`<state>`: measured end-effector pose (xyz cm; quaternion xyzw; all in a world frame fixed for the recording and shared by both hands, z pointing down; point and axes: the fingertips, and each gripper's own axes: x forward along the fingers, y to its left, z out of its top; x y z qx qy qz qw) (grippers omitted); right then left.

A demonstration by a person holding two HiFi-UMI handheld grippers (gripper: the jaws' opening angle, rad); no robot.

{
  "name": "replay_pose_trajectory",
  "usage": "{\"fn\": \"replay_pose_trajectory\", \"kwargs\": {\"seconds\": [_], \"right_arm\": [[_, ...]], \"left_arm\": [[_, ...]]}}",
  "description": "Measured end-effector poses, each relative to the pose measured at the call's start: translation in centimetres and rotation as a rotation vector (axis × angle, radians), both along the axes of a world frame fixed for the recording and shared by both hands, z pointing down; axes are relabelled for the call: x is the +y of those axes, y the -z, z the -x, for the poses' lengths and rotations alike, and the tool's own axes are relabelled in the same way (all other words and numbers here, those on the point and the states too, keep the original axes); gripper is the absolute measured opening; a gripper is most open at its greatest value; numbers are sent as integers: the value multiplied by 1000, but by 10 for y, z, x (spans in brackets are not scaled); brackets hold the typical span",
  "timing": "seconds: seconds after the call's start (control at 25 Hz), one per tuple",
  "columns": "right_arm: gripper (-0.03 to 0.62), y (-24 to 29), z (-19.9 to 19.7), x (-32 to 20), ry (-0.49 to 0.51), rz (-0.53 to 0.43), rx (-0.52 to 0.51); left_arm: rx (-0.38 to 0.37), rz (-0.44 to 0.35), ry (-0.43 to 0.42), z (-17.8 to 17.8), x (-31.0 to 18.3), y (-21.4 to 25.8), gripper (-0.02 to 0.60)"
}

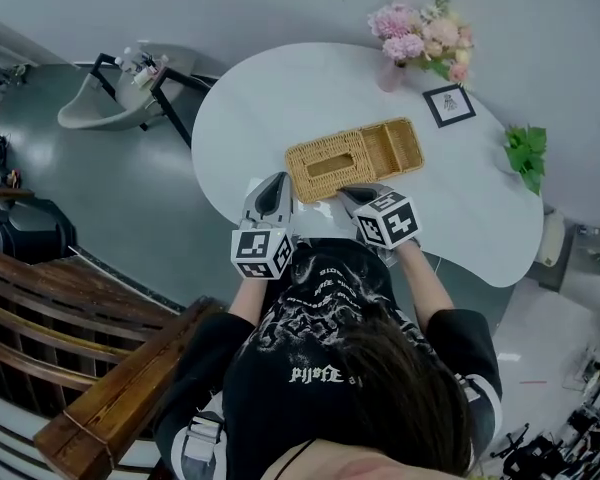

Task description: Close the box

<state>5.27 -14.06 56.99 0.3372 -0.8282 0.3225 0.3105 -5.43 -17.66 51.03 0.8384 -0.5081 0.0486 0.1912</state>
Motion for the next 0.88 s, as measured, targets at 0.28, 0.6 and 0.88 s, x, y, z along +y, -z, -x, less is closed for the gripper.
{"fn": "replay_pose_trajectory", "kwargs": {"seconds": [0.28,0.6,0.88], "right_arm": [[107,45,5,-22,71,-132,-61],[119,106,-5,-96,-199,-442,-203],[26,92,-16,-97,-379,-511,-126]], "left_arm": [[27,-36,20,0,-9,15,26],[65,-135,61,0,-26,56,26],[49,-146,69,-5,-26,55,26]]}}
